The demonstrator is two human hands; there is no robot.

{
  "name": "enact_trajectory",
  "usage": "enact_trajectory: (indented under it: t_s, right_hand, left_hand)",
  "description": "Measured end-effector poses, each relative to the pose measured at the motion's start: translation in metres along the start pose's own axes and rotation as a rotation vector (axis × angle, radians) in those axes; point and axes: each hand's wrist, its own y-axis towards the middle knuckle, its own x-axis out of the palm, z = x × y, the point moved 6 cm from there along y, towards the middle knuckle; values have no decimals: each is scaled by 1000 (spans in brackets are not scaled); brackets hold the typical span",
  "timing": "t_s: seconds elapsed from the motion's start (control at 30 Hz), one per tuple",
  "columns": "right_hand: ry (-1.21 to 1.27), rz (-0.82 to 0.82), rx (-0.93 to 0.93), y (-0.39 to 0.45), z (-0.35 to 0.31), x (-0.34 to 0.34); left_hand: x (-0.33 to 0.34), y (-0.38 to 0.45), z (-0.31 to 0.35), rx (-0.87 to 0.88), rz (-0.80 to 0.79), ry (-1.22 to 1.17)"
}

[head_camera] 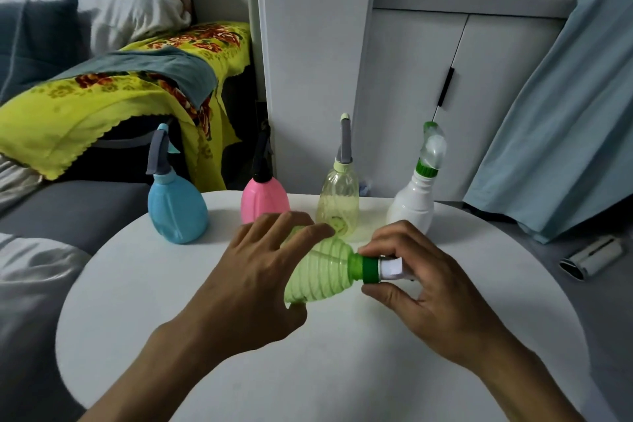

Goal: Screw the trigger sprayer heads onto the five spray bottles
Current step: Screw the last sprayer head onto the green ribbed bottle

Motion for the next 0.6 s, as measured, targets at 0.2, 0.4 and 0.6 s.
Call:
enact_trajectory:
  t_s: [0.2,0.4,0.6]
  right_hand:
    - [56,20,28,0,-3,-2]
    - [184,82,186,-4,8,-5]
    - [248,64,235,-4,12,-1]
  left_hand:
    - [-3,0,2,12,4,43]
    - [-6,1,6,-9,49,69]
    - [2,1,9,-15,31,135]
